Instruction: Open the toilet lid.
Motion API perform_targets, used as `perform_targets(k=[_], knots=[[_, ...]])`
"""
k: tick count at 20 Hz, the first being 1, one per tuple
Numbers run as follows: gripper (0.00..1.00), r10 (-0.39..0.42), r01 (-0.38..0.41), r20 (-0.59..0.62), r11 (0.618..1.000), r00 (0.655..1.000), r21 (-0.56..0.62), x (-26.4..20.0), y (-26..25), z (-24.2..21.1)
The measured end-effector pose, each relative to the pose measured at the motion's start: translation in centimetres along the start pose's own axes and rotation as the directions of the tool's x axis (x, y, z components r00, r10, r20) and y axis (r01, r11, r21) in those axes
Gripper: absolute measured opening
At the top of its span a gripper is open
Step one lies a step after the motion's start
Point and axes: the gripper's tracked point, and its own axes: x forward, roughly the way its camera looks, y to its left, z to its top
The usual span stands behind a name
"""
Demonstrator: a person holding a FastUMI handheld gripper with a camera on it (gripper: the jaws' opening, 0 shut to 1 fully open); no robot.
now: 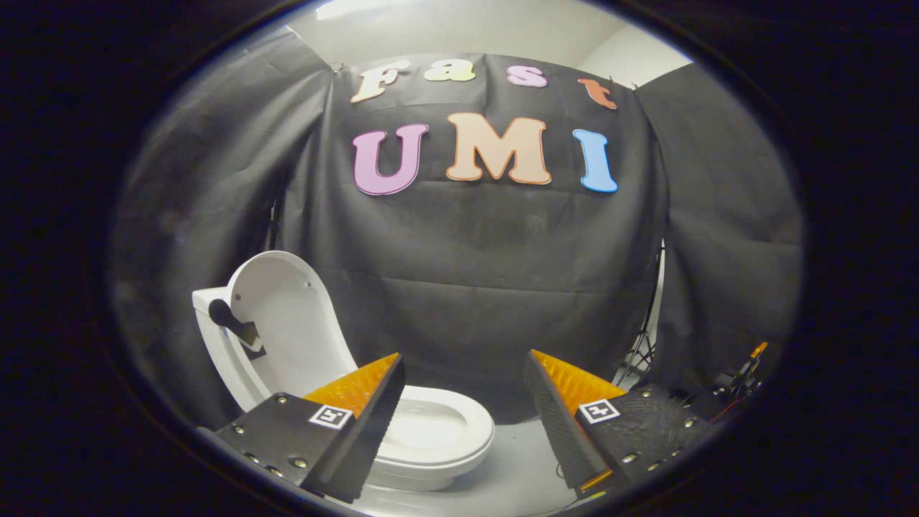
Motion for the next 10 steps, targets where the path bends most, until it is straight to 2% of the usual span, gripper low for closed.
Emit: perform_targets(k=[10], knots=[[0.99,0.006,-0.006,-0.013,1.0,1.0,0.011,-0.27,-0.9,-0.57]])
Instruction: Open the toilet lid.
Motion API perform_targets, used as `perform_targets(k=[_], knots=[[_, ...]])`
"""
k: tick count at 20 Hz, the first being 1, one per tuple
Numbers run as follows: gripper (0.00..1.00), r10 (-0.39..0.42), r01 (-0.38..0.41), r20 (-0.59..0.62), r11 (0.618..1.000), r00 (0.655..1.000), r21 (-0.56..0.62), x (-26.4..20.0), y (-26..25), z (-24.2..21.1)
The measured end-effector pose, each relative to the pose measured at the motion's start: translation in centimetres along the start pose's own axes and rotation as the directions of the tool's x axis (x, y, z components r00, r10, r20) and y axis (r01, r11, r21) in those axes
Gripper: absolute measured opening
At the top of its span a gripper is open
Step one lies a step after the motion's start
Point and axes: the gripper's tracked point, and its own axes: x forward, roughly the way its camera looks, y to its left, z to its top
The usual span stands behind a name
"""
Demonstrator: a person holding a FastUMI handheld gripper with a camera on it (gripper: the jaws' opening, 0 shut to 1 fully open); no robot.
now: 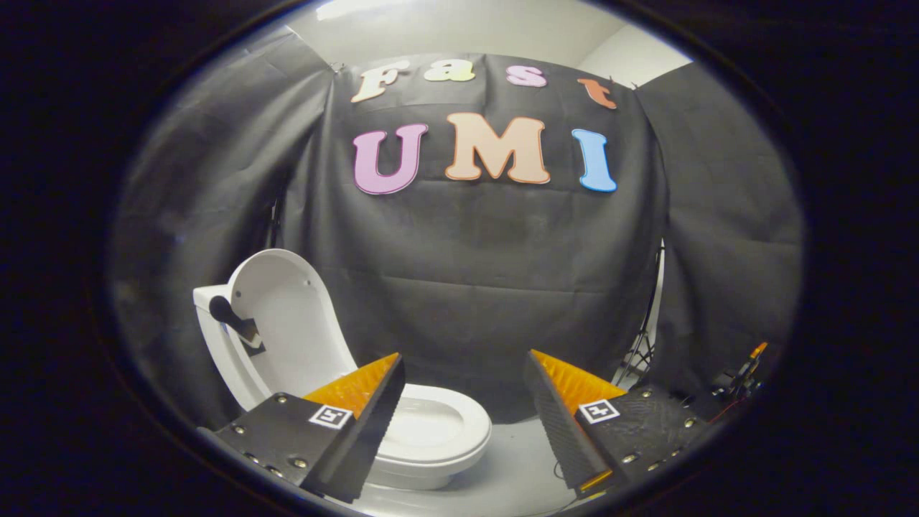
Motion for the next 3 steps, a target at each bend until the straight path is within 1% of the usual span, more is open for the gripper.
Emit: perform_targets(k=[3], knots=[[0.99,0.0,0.0,0.004,1.0,1.0,-0.005,-0.11,-0.27,0.0]])
